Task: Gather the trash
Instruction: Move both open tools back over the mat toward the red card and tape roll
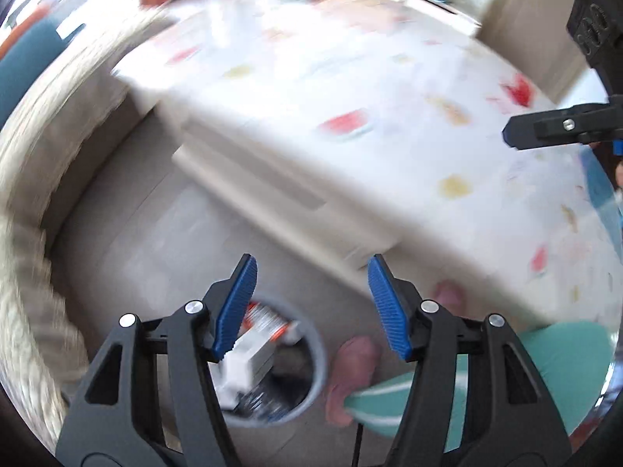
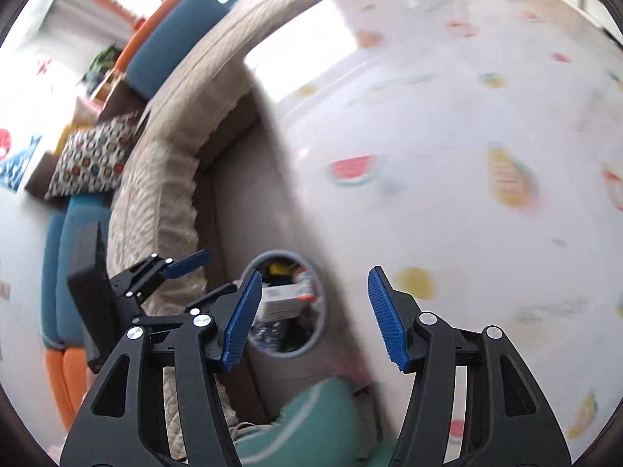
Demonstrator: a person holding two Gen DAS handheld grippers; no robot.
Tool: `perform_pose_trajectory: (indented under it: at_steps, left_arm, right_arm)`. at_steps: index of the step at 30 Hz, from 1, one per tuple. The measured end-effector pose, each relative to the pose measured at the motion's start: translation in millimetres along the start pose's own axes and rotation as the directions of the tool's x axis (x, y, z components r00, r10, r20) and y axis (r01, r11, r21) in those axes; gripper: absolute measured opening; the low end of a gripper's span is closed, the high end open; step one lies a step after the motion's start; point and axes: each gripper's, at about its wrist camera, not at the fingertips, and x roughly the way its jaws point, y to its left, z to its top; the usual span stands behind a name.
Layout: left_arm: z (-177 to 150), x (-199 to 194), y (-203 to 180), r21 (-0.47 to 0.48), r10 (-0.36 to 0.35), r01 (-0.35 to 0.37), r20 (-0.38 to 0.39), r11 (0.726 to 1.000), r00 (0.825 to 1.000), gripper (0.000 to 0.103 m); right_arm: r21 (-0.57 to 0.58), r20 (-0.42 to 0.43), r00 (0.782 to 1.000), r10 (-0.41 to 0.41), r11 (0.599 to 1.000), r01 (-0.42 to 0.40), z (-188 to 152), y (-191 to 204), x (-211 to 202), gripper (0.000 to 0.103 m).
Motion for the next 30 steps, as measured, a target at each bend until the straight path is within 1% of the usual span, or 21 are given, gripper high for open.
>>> perform_pose_trajectory:
  at_steps: [4,8,10,12,15,18,21,22,23,26,30]
  left_arm:
    - [41,5,-69,0.118,-0.049,0.046,0.024,0.992,0.999,0.057]
    - [75,9,-133,0.202,-0.084,0.071,0.054,0.977,0.995,0.059]
    - [89,10,-161,0.231,-0.104,0.087,0.061,0.969,0.993,0.06]
    - [99,10,-187,0.26,-0.121,0.098,0.073,0.961,0.99,0.064]
    - [113,13,-220,0.305,-0.134,0.104,0.078,0.947,0.988,0.064]
    - [121,14,-244,0.339,-0.139,0.102,0.085,0.935,0.987,0.064]
    - [131,17,-267,0.376,-0.141,0.099,0.084,0.921,0.986,0.064]
    - [133,17,-271,0.388,-0.14,0.096,0.086,0.916,0.986,0.064]
    - [134,16,-276,0.399,-0.136,0.09,0.089,0.912,0.987,0.064]
    - [141,18,-292,0.428,-0.124,0.069,0.103,0.901,0.987,0.071]
    - [155,26,-309,0.429,-0.135,0.083,0.093,0.899,0.986,0.073]
  right_arm:
    - [0.113,0.079,0.993,-0.083,0.991,0.074,-16,-73,-62,0.058]
    - [0.22,0.131,0.98,-0.147,0.969,0.116,-40,-137,-115,0.059]
    - [0.252,0.149,0.974,-0.169,0.959,0.128,-49,-160,-136,0.059]
    - [0.285,0.175,0.966,-0.189,0.949,0.134,-60,-182,-158,0.059]
    - [0.344,0.207,0.953,-0.22,0.929,0.14,-76,-210,-184,0.059]
    - [0.394,0.224,0.943,-0.246,0.908,0.143,-87,-238,-206,0.06]
    - [0.426,0.237,0.932,-0.274,0.891,0.154,-92,-258,-224,0.06]
    - [0.433,0.243,0.929,-0.279,0.888,0.154,-96,-259,-227,0.06]
    - [0.442,0.248,0.924,-0.289,0.883,0.158,-98,-265,-233,0.061]
    - [0.462,0.259,0.916,-0.306,0.872,0.16,-103,-277,-244,0.063]
    - [0.482,0.26,0.91,-0.322,0.86,0.167,-105,-294,-252,0.064]
